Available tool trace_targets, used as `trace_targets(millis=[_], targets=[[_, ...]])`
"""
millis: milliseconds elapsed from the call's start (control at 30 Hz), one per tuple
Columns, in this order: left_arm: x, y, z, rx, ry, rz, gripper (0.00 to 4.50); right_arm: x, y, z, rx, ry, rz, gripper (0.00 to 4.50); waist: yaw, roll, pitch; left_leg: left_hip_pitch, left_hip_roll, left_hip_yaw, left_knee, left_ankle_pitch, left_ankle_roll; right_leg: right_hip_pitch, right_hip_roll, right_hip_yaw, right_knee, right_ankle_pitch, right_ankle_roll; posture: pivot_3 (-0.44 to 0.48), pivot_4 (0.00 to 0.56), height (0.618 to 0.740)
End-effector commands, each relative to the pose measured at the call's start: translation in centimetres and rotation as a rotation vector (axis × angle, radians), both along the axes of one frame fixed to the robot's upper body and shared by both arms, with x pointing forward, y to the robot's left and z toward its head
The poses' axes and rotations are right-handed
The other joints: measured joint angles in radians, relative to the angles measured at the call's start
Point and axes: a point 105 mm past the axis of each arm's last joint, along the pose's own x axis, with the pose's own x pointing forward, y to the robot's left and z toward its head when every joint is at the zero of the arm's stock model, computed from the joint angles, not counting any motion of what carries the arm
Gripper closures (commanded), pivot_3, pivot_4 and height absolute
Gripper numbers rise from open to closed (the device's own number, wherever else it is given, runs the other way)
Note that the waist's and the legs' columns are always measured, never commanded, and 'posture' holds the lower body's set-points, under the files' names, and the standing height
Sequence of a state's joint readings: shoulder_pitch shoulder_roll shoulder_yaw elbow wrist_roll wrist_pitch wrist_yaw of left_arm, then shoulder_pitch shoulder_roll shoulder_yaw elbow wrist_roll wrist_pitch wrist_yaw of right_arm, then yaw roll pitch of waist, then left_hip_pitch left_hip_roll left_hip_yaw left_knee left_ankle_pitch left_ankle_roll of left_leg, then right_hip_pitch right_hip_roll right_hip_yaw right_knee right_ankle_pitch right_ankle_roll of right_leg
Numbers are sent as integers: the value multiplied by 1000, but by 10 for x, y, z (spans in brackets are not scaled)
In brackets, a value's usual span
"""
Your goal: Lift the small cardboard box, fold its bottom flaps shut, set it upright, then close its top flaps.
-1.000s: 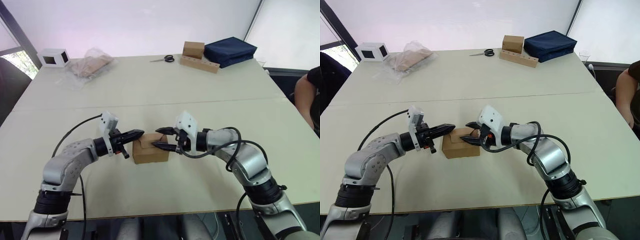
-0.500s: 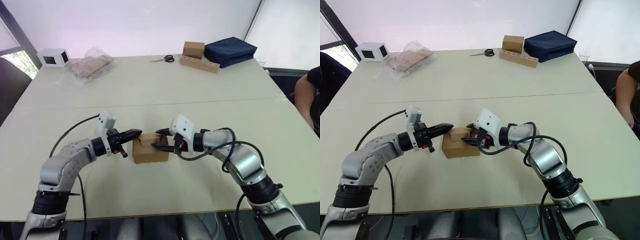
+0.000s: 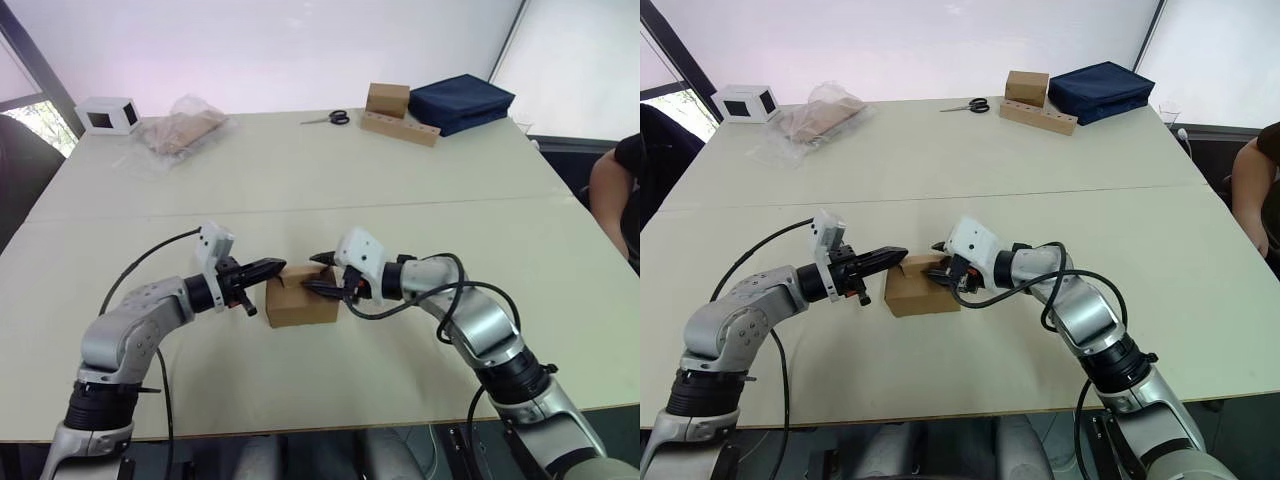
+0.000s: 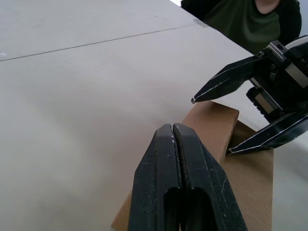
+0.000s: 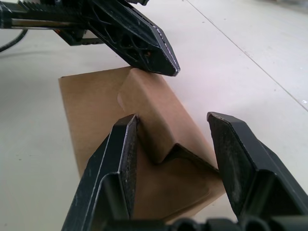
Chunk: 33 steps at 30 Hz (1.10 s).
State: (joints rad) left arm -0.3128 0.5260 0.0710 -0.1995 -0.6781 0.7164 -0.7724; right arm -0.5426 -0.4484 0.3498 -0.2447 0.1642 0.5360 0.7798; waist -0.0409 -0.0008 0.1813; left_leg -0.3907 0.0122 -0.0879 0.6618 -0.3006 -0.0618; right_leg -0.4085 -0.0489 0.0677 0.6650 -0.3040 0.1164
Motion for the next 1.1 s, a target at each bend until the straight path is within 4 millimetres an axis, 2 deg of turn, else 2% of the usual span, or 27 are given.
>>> trace_targets(millis=[33, 167, 333, 633, 767, 900, 1100], targets=[[-5, -5, 1, 3, -12, -25, 4500, 3, 1, 4, 3, -36, -16, 2181, 0, 0, 0, 0, 0, 0, 0, 0, 0, 0, 0, 0, 0, 0, 0, 0, 150, 740], [-5, -4, 0, 10, -12, -25, 4500, 3, 2, 4, 11, -36, -18, 2181, 0, 0, 0, 0, 0, 0, 0, 0, 0, 0, 0, 0, 0, 0, 0, 0, 150, 740], [-5, -4, -5, 49, -16, -32, 4500, -9, 5, 10, 87, 41, 36, 2181, 0, 0, 0, 0, 0, 0, 0, 0, 0, 0, 0, 0, 0, 0, 0, 0, 150, 740], [-3, -7, -10, 99, -50, -50, 4500, -16, -7, 16, 179, 143, 25, 2181, 4, 0, 0, 0, 0, 0, 0, 0, 0, 0, 0, 0, 0, 0, 0, 0, 150, 740], [0, -4, 11, 25, -88, -28, 4500, -12, -9, 26, 262, 172, -5, 2181, 3, 0, 0, 0, 0, 0, 0, 0, 0, 0, 0, 0, 0, 0, 0, 0, 150, 740], [-2, -3, 33, -25, -130, -17, 4500, -11, -9, 28, 272, 170, -23, 2181, -1, 0, 0, 0, 0, 0, 0, 0, 1, 0, 0, 0, 0, 0, 0, 0, 150, 740], [-16, 0, 33, 75, -156, -4, 4500, -18, -6, 29, 272, 192, -17, 2181, -3, 0, 0, 0, 0, 0, 0, 0, 0, 0, 0, 0, 0, 0, 0, 0, 150, 740]])
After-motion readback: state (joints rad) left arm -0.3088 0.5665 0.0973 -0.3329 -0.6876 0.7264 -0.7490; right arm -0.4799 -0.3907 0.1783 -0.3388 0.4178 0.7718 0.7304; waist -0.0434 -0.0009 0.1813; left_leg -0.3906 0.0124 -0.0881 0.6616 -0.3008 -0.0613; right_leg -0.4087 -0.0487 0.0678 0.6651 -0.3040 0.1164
